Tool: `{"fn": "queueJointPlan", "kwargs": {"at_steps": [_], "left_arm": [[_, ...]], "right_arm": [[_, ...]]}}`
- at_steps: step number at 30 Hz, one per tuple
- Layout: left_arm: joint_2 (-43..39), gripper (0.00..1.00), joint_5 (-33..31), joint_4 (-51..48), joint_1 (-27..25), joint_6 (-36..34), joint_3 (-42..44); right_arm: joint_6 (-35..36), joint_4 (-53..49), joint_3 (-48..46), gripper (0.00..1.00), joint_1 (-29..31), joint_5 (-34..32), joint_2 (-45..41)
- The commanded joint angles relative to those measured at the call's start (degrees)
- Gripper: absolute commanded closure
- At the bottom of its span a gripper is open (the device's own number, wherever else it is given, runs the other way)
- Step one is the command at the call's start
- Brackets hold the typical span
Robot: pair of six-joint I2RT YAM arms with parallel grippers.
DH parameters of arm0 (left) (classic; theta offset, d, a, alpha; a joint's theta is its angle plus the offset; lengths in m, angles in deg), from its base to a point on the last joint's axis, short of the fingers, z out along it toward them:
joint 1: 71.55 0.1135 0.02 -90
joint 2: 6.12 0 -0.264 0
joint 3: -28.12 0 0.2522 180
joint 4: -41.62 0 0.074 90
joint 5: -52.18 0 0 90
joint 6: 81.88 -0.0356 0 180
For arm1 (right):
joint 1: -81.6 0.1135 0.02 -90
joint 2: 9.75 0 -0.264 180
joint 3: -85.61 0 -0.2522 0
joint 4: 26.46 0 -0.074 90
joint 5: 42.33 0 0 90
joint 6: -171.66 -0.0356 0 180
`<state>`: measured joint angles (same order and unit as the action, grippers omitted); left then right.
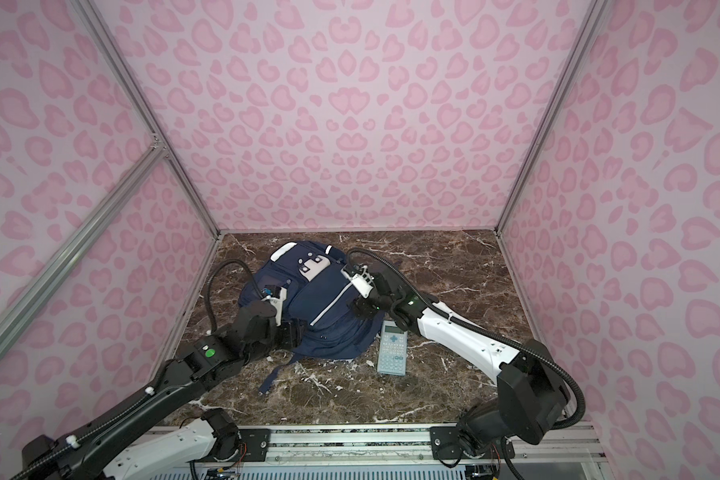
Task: Pack the student bag
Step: 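Release the zipper pull and move the right gripper toward the calculator, then grasp the light blue calculator with the right gripper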
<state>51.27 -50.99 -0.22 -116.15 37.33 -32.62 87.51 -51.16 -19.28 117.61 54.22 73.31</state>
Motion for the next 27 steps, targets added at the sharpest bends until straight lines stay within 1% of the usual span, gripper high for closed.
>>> {"fn": "queueJointPlan", "kwargs": {"at_steps": [1, 3, 5, 7, 9, 10, 12, 13, 14, 15, 16, 17, 18, 19, 20, 21, 23, 25, 27], "left_arm": [[7.4, 0.24, -8.46, -1.49, -4.78, -6.8, -5.84], [12.93, 0.23, -10.28, -1.41, -7.36, -10.97, -9.12], [17.93, 0.23, -11.53, -1.62, -8.79, -13.79, -11.83], [22.06, 0.23, -12.56, -2.33, -9.86, -15.2, -14.42], [25.22, 0.22, -12.62, -2.42, -9.98, -15.33, -16.08], [26.42, 0.22, -12.25, -2.55, -9.9, -15.51, -16.68], [28.56, 0.22, -11.54, -2.38, -9.98, -15.95, -17.61], [29.4, 0.22, -11.51, -2.32, -9.98, -16.31, -18.02], [30.41, 0.22, -12.35, -2.49, -9.9, -16.63, -18.6], [31.59, 0.27, -12.97, -2.63, -9.77, -16.97, -19.11], [32.74, 0.33, -13.39, -2.84, -9.57, -17.2, -19.64], [33.82, 0.45, -13.82, -3.15, -9.23, -16.98, -20.33], [34.7, 0.6, -14.45, -3.21, -9.04, -16.53, -20.88], [35.05, 0.78, -14.6, -3.37, -8.89, -15.99, -21.39], [35.26, 0.95, -14.65, -3.56, -8.62, -15.41, -21.86], [35.11, 0.97, -14.73, -3.51, -8.51, -14.7, -22.09], [34.01, 0.97, -14.45, -3.48, -8.24, -13.4, -22.44], [32.34, 0.97, -13.62, -3.48, -7.52, -11.71, -22.63], [30.31, 0.97, -10.95, -3.47, -5.84, -10.02, -22.33]], "right_arm": [[-18.59, -6.97, -0.96, 0.01, -4.37, -0.16, -1.0], [-21.71, -6.14, -4.85, 0.02, -6.38, -0.59, -3.53], [-22.91, -4.3, -9.27, 0.02, -6.52, -2.18, -7.29], [-25.41, -2.13, -13.93, 0.01, -6.61, -4.71, -11.53], [-30.08, -1.41, -17.9, 0.01, -6.82, -9.24, -15.29], [-32.43, -4.51, -18.74, 0.01, -7.34, -10.14, -16.43], [-31.98, -7.23, -19.82, 0.01, -11.42, -3.0, -15.67], [-31.99, -10.27, -19.17, 0.01, -12.79, -2.72, -15.02], [-32.45, -11.7, -19.33, 0.01, -12.92, -4.48, -14.71], [-32.87, -11.95, -20.36, 0.01, -12.81, -4.86, -14.85], [-33.63, -11.56, -21.28, 0.01, -12.8, -3.77, -15.09], [-34.87, -10.59, -22.57, 0.01, -12.52, -1.39, -15.28], [-36.68, -9.43, -23.91, 0.01, -11.72, 0.42, -15.3], [-38.86, -8.84, -24.69, 0.01, -10.29, 0.59, -15.22], [-40.98, -8.93, -25.2, 0.01, -7.54, -1.28, -14.85], [-42.86, -10.2, -25.0, 0.01, -4.52, -4.73, -14.21], [-46.35, -12.91, -24.17, 0.01, 0.03, -10.2, -12.12], [-48.95, -12.41, -24.12, 0.01, 2.04, -10.21, -9.31], [-50.75, -10.24, -24.39, 0.01, 4.33, -9.73, -6.35]]}}
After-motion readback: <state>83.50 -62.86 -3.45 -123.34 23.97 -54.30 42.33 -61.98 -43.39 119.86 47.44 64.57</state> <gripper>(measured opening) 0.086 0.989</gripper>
